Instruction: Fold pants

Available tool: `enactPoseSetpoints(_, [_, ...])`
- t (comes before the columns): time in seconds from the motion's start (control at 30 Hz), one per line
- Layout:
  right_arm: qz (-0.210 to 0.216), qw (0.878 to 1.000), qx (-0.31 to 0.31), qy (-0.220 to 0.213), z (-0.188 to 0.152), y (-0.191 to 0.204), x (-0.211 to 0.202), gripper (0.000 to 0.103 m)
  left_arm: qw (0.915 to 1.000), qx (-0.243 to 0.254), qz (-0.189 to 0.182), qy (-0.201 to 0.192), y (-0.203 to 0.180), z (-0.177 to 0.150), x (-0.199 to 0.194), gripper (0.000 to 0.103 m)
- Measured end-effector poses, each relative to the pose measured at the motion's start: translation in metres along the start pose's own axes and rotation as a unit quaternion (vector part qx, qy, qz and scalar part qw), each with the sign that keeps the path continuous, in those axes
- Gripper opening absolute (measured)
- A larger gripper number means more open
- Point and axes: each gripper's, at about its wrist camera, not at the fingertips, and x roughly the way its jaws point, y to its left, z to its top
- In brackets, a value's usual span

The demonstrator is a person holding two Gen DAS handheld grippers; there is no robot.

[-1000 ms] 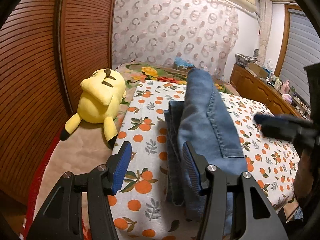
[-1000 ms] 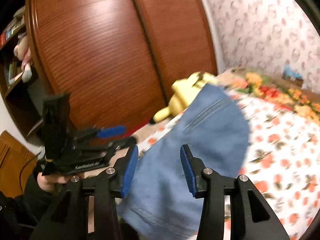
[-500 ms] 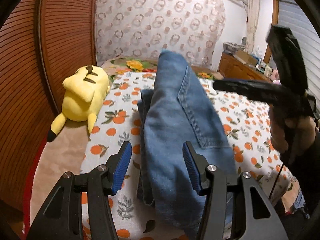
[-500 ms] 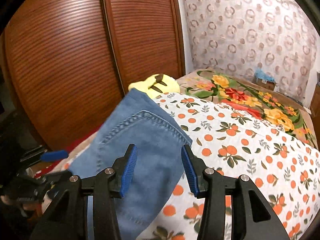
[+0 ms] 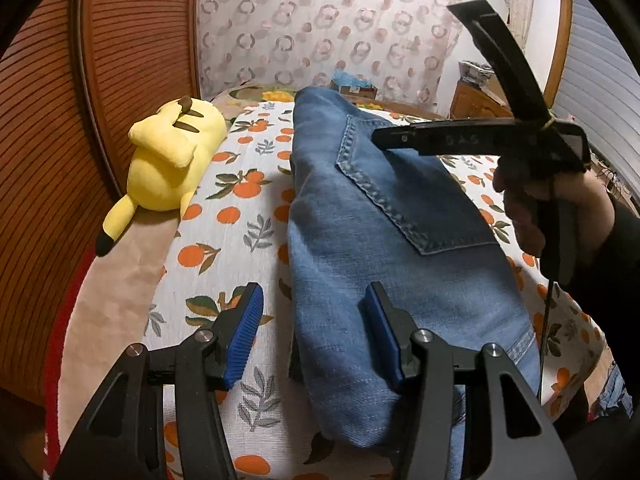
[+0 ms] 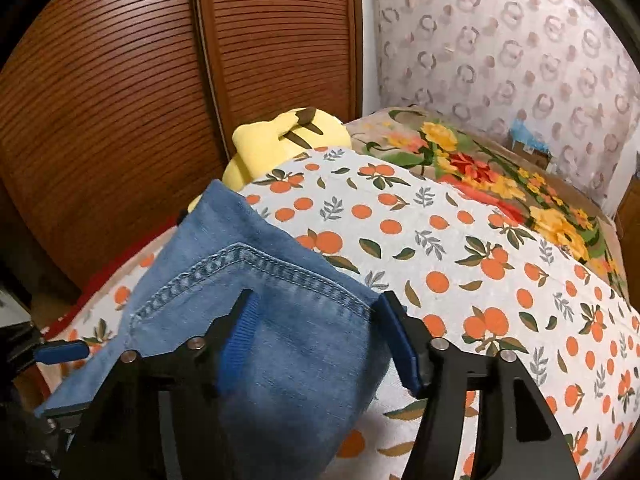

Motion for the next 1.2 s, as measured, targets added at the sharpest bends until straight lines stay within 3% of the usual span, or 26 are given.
enactPoseSetpoints(0.27, [0.004, 1.0, 0.015, 0.014, -0.007, -0.007, -0.011, 0.077, 1.0, -0.001, -0.003, -0.001, 0.0, -0.001, -0.001, 0.054])
enactPoseSetpoints(0.47, [0.059, 0.996, 0.039, 0.045, -0.014, -0.021, -0.003, 0.078, 1.0, -0.002, -0.003, 0.0, 0.001, -0.001, 0.0, 0.054])
enactPoseSetpoints(0.67, [0.093, 0.993, 0.058, 0.042, -0.015, -0.034, 0.007, 0.078, 0.9999, -0.01, -0.013, 0.001, 0.002, -0.003, -0.002, 0.054])
enactPoseSetpoints(0.77, [0.114, 0.99, 0.069, 0.037, -0.017, -0.044, 0.015, 0.071, 0.9995, -0.017, -0.026, 0.0, 0.004, -0.007, -0.005, 0.054])
enactPoseSetpoints(1.0, [0.145, 0.987, 0.064, 0.021, -0.02, -0.049, 0.016, 0.031, 0.9958, -0.044, -0.08, 0.004, 0.006, -0.015, -0.004, 0.028])
enactPoseSetpoints(1.1, [0.153, 0.987, 0.048, 0.002, -0.012, -0.045, 0.007, 0.028, 0.9963, -0.038, -0.077, -0.002, 0.003, -0.013, -0.008, 0.014])
enactPoseSetpoints(1.2, [0.163, 0.986, 0.032, -0.015, 0.001, -0.04, 0.0, 0.026, 0.9956, -0.042, -0.082, -0.014, 0.006, -0.006, -0.014, 0.01])
